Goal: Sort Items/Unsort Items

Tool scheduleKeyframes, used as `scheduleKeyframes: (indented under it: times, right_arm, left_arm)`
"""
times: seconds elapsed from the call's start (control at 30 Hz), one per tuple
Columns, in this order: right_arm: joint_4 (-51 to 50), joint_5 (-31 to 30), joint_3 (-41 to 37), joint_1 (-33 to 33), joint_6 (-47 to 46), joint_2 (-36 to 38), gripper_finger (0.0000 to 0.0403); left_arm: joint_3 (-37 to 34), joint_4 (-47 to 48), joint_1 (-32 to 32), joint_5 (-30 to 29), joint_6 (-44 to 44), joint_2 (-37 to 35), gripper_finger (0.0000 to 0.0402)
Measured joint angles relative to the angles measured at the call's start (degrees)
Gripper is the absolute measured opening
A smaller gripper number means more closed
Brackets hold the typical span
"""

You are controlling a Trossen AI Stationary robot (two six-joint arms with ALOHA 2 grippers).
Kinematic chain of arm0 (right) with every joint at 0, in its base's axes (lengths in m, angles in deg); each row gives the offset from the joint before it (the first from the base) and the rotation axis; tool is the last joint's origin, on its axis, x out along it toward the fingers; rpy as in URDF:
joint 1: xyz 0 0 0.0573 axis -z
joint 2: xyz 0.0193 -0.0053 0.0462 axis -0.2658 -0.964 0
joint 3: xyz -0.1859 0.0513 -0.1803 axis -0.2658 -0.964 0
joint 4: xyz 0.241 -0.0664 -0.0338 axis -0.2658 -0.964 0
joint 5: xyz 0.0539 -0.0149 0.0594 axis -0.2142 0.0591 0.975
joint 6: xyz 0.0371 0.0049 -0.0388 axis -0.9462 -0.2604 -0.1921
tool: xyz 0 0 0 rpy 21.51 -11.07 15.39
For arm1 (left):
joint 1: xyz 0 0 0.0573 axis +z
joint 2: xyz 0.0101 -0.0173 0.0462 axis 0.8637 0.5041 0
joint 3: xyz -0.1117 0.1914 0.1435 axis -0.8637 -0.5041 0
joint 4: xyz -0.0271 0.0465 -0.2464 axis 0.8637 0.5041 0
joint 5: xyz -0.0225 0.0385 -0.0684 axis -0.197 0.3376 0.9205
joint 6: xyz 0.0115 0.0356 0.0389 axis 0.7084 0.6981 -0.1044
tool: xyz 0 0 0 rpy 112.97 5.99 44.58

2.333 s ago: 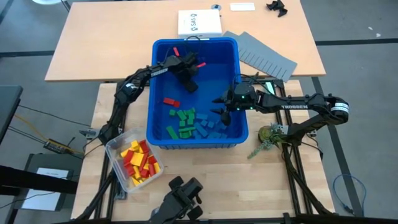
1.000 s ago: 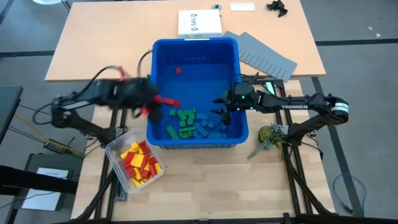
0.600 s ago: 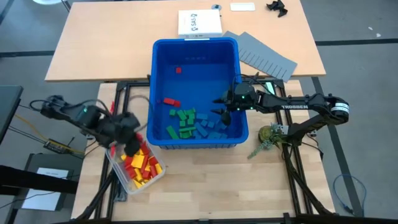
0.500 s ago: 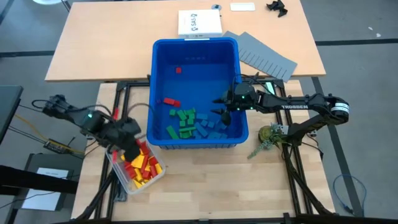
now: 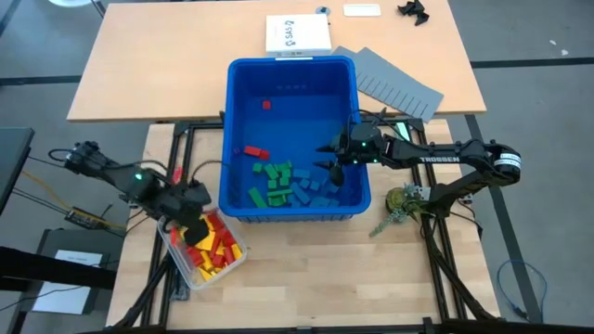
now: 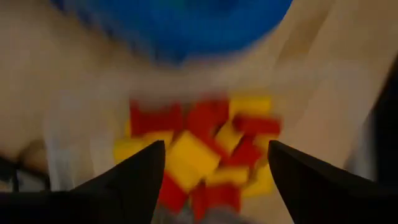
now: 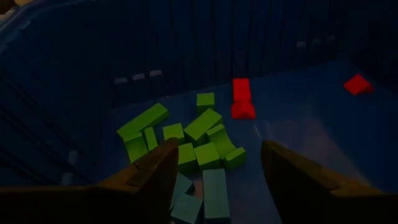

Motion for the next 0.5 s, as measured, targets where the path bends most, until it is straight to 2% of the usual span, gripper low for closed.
scheduleKeyframes:
  times: [0.1, 0.27, 0.4, 0.5]
  right_arm:
    - [-0.01, 0.00, 0.00, -0.01, 0.00, 0.00, 0.0229]
    - [-0.21, 0.00, 0.00, -0.02, 0.04, 0.00, 0.0229]
    - [-0.23, 0.00, 0.00, -0.02, 0.04, 0.00, 0.0229]
    - [-0.24, 0.00, 0.00, -0.02, 0.04, 0.00, 0.0229]
  left_arm:
    - [6.66, -1.94, 1.08, -8.88, 3.86, 0.02, 0.0294]
    - [12.75, -16.24, 4.52, -29.43, 17.72, 0.37, 0.0295]
    - [13.26, -31.24, 11.81, -31.83, 34.15, 2.42, 0.0295]
    - [13.28, -38.80, 18.45, -31.80, 40.83, 5.75, 0.0295]
